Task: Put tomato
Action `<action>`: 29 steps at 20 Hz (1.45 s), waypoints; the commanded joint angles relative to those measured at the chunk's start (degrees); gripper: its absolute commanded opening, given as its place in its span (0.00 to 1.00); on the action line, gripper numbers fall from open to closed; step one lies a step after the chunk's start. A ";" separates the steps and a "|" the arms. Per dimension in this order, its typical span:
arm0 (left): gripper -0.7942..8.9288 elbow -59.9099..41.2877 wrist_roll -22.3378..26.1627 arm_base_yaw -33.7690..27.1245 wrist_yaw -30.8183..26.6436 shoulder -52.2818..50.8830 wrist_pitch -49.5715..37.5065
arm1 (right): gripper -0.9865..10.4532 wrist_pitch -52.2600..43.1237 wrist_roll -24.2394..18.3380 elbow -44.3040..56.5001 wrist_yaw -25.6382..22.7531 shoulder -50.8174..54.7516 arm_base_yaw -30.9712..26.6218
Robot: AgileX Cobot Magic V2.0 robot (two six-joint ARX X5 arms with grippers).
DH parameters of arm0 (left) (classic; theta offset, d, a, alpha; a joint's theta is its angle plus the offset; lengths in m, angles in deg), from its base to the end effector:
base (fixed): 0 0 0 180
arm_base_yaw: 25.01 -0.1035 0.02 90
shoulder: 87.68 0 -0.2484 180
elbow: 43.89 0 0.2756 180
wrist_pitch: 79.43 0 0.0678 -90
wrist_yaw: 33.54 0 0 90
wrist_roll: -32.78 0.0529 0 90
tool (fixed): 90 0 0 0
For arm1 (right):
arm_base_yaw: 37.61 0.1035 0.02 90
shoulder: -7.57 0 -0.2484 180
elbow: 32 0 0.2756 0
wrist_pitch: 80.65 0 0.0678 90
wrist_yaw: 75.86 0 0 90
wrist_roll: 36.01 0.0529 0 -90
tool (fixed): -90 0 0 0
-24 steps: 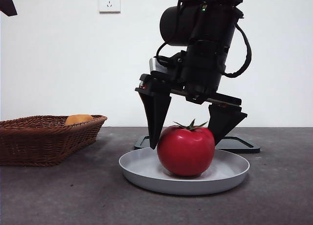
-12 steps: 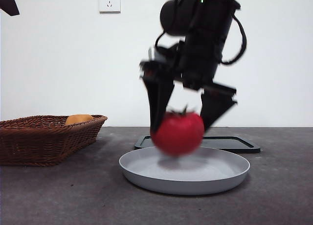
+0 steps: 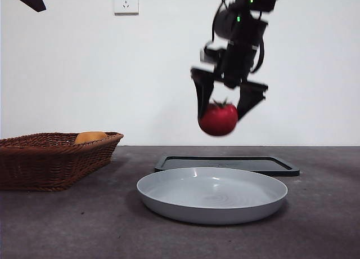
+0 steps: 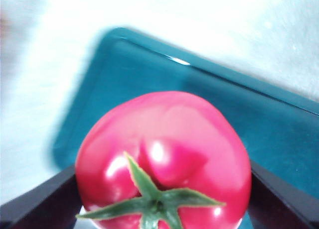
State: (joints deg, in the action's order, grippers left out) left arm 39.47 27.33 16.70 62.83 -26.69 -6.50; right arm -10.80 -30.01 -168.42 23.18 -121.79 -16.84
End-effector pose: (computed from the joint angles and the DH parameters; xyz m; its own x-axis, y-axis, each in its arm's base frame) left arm 0.1684 -0.1580 0.3327 0.3975 -0.5029 -0.7675 0.6559 0.7407 -0.1456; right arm 0.4701 0.1872 0.2227 0.3665 0.3070 -0.8783 -0.3282 0.9260 0.1868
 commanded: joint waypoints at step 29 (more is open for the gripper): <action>0.69 0.50 0.02 0.52 0.26 0.35 -0.37 | 0.70 13.77 -0.11 34.82 -19.23 30.99 8.76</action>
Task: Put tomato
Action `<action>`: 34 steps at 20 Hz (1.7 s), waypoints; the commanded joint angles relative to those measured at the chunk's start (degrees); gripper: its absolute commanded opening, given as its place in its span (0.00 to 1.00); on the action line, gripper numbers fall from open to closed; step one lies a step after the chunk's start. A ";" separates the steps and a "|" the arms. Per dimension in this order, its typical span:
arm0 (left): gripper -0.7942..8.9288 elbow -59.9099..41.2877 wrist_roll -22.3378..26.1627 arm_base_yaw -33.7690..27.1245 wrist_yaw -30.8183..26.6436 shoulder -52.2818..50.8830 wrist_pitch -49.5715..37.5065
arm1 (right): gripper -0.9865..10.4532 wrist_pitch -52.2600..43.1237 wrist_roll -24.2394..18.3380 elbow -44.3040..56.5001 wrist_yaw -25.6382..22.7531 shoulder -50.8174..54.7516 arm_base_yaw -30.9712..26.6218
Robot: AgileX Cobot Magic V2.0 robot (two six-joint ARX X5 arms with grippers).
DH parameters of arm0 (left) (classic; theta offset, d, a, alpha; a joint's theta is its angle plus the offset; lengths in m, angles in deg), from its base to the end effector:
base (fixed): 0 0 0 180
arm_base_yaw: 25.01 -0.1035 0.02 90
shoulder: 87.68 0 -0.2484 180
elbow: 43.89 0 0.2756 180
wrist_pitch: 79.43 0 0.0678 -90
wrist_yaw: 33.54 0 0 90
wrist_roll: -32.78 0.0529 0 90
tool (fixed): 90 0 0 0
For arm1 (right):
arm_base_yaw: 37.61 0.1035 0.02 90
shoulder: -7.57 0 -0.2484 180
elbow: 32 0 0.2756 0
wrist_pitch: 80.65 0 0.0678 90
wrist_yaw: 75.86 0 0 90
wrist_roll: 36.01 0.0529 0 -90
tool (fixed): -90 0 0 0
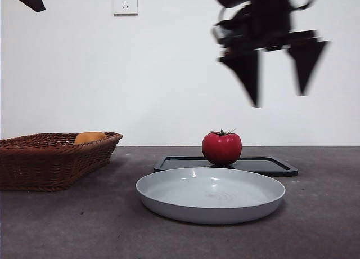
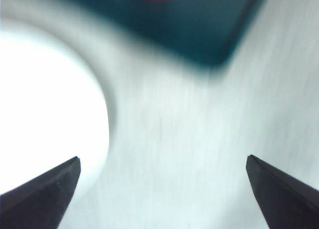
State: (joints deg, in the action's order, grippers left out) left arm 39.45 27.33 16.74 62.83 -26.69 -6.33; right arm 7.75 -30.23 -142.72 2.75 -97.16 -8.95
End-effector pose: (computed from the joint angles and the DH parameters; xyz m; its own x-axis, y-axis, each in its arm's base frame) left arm 0.1681 -0.1579 0.3323 0.3952 -0.5015 -0.7696 0.6560 0.7405 -0.1456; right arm 0.3324 0.1698 0.2539 0.2083 -0.1112 -0.9717 -0.3574 0.9162 -0.1815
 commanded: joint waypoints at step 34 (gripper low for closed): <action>0.13 -16.20 -8.39 13.88 -6.69 -0.70 -29.55 | 0.13 -24.52 18.88 51.34 -5.16 72.70 18.58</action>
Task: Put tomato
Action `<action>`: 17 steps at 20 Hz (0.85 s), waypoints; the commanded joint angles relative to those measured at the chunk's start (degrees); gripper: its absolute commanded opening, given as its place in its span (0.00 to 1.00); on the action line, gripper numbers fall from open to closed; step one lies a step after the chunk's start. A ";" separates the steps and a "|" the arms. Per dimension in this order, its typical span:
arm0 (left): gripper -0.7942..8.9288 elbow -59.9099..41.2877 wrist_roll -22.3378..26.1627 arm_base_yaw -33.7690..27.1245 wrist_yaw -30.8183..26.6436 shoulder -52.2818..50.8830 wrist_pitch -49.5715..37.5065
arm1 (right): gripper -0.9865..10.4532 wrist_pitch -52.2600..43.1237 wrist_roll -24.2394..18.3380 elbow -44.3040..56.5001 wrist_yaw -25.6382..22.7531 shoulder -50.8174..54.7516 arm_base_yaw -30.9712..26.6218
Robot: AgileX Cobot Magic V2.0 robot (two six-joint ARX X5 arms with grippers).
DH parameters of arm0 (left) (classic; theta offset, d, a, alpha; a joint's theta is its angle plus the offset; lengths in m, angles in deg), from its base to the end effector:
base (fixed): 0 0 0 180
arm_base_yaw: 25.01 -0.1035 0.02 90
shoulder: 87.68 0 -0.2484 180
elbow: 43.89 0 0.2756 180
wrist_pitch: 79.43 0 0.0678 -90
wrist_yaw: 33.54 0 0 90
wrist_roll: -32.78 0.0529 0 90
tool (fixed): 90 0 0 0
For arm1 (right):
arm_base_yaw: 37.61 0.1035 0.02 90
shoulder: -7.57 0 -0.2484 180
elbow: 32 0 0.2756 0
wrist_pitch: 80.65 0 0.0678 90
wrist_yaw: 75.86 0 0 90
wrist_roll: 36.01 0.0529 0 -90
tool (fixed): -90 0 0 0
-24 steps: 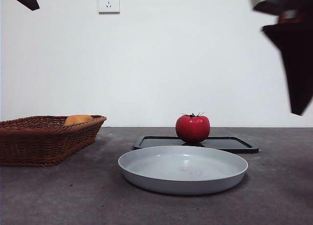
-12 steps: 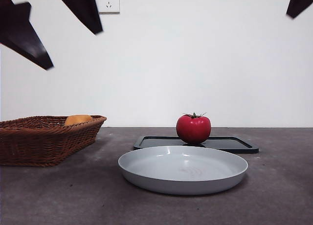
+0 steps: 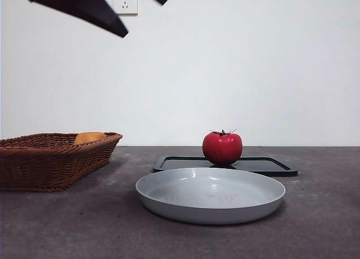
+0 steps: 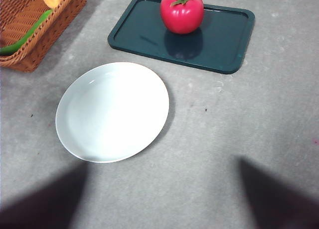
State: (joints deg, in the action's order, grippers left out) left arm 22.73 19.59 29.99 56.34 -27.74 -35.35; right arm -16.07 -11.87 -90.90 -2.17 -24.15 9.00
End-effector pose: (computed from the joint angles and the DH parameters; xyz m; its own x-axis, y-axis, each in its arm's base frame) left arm 0.1522 -0.2172 0.2772 0.4574 -0.6495 -0.6074 0.7171 0.6733 -0.1800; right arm 0.1125 0.0974 0.2880 0.7279 0.3611 -0.5829 -0.3260 0.9301 0.1692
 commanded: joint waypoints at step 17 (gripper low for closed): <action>0.09 0.55 8.70 0.28 -1.77 -0.61 1.05 | 0.09 -2.69 0.52 -0.48 -0.26 -0.28 0.63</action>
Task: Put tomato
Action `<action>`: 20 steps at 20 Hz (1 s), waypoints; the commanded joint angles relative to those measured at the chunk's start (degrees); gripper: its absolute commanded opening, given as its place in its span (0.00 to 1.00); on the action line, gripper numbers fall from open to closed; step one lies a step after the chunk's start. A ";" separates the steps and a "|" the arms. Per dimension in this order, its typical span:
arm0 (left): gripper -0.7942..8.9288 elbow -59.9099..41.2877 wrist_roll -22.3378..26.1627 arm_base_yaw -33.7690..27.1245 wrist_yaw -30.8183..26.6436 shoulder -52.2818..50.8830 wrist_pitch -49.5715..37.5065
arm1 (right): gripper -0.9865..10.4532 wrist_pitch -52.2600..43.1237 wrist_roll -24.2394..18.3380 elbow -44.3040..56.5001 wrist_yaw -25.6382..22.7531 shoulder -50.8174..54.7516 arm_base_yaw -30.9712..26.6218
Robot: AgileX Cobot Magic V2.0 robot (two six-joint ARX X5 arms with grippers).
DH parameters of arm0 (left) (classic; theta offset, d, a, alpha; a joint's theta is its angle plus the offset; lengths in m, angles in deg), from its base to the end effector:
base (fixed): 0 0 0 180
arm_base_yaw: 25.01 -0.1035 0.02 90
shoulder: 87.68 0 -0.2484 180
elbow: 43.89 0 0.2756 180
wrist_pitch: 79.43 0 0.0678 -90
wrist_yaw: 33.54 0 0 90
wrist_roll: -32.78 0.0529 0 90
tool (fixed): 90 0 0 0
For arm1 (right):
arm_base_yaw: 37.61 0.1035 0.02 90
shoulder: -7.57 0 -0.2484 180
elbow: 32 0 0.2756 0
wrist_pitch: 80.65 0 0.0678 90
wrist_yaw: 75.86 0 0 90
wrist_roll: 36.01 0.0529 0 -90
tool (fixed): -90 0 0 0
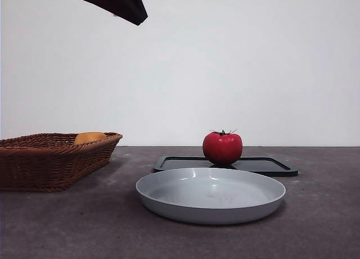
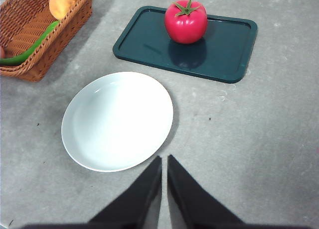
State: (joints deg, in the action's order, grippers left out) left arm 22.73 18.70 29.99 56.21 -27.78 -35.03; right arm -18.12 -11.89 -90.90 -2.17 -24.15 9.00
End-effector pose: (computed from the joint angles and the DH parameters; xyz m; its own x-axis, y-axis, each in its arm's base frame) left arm 0.1520 -0.2167 0.2769 0.4575 -0.6458 -0.6112 0.7073 0.6809 -0.1900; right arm 0.1142 0.0992 0.2914 0.7418 0.3759 -0.5553 -0.3305 0.9255 0.1850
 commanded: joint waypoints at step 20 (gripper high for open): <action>0.09 -40.11 8.50 -47.01 -2.34 -46.90 -22.58 | 0.09 -0.66 0.55 -0.48 -0.26 -0.28 0.63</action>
State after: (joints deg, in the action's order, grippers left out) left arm -17.21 30.17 -17.24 53.71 -74.82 -56.86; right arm -18.19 -11.89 -90.90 -2.19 -24.15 9.00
